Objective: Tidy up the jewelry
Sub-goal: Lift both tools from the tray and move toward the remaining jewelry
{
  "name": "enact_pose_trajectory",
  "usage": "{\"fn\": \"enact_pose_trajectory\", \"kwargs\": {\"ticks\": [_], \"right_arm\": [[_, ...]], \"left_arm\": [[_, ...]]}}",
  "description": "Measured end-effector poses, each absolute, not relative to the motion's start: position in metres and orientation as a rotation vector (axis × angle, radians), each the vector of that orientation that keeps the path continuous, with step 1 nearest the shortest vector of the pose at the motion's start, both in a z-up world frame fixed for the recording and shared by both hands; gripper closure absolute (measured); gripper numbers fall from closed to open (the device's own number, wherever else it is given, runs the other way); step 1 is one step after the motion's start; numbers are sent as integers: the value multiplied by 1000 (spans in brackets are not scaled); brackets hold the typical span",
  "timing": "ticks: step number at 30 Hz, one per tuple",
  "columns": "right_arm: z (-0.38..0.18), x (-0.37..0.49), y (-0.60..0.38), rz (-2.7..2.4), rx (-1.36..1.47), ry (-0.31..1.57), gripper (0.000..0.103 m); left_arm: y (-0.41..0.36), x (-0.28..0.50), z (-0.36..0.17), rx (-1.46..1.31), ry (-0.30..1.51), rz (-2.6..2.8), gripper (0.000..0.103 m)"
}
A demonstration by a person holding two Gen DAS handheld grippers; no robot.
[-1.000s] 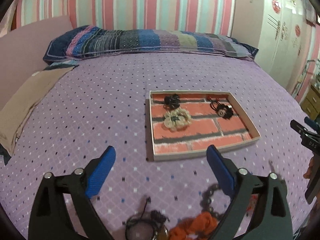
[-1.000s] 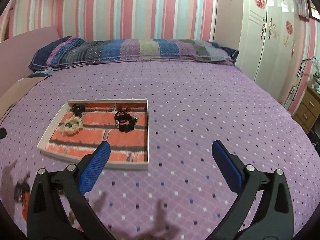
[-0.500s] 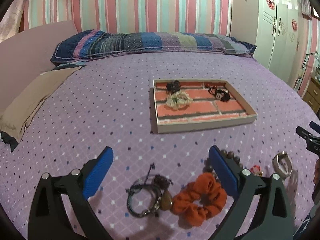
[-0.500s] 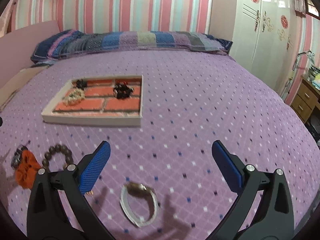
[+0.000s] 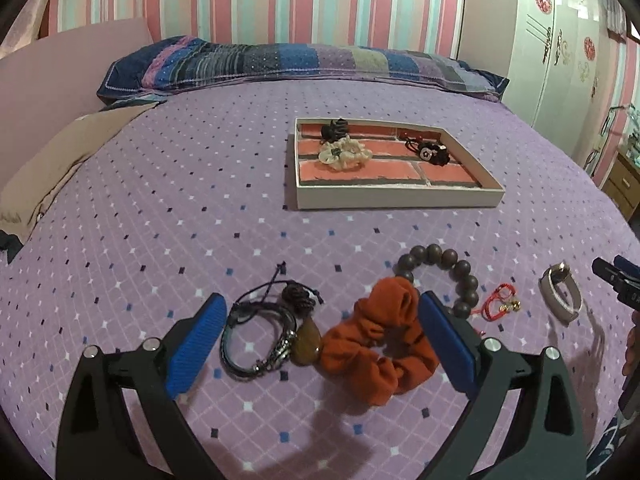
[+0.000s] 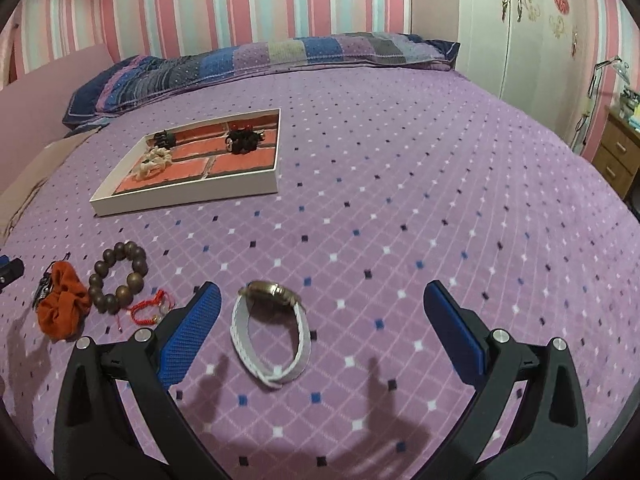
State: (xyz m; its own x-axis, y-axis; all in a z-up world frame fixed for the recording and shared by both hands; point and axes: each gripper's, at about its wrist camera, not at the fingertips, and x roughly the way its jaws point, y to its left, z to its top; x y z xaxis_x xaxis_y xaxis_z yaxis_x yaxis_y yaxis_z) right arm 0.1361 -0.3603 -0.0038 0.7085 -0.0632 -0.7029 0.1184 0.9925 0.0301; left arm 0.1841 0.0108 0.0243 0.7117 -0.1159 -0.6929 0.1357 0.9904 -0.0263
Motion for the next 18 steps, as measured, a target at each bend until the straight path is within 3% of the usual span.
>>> {"fn": "enact_pose_trajectory", "kwargs": {"ticks": [14, 18], "right_arm": [[-28, 128, -359, -145, 46, 786, 5], [-33, 128, -358, -140, 47, 790, 11]], "left_arm": [[-6, 179, -8, 33, 798, -192, 10], [-9, 181, -14, 24, 804, -200, 10]]}}
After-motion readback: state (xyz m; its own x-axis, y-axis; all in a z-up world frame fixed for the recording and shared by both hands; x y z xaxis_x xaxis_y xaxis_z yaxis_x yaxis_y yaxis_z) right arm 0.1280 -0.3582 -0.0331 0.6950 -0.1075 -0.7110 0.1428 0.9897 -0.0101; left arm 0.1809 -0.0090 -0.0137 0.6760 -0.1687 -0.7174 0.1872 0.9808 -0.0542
